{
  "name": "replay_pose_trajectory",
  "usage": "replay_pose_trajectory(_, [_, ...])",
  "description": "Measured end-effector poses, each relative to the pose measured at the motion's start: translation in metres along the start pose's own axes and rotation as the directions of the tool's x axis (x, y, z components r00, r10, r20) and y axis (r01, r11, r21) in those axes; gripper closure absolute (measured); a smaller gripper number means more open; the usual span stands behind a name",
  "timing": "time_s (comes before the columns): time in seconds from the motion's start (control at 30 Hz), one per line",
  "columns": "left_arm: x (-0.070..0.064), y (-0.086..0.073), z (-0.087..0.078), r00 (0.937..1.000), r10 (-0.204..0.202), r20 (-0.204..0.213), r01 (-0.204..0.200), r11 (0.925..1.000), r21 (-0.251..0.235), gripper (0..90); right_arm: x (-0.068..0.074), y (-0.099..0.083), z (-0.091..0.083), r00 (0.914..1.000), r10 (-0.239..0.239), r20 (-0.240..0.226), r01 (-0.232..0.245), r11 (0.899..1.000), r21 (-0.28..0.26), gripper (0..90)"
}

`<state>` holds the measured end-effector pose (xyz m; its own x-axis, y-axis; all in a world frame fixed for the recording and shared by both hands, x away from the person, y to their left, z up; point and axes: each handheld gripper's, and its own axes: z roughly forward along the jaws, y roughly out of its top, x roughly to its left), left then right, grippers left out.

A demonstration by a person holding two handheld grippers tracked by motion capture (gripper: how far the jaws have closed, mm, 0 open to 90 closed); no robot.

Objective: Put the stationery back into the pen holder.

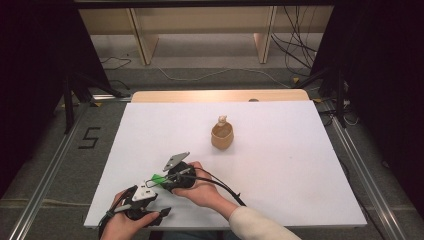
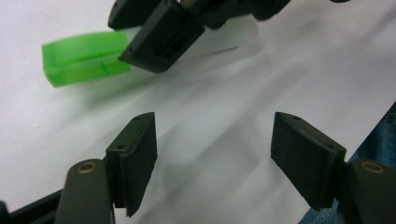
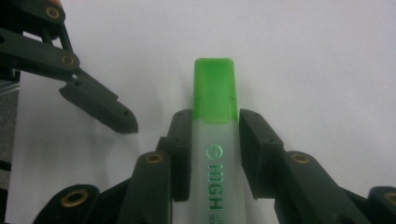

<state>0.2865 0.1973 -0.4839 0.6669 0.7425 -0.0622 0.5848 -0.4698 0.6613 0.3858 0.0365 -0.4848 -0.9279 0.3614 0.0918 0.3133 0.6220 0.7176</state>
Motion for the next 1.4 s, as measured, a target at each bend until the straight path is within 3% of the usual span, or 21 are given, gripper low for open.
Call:
replay_pose_trajectory(0.4, [-0.001,0.003,0.002,1.0000,-0.002,0.003,0.002,0.9983,-0.058,28.8,-0.015,-0.005,-0.029,0.9987,0.043,0.028,-0.039,0.992,-0.123,67.1])
replay_pose_trajectory(0.63, [-0.002,0.005,0.004,1.0000,0.002,-0.008,-0.003,0.9975,-0.071,27.4,-0.027,-0.013,-0.046,0.9946,0.096,0.040,-0.087,0.978,-0.191,67.1])
replay_pose_trajectory(1.4, [-0.003,0.012,0.012,0.9998,-0.003,-0.018,0.001,0.9962,-0.087,26.5,-0.058,-0.030,-0.096,0.9778,0.173,0.118,-0.130,0.943,-0.305,67.1])
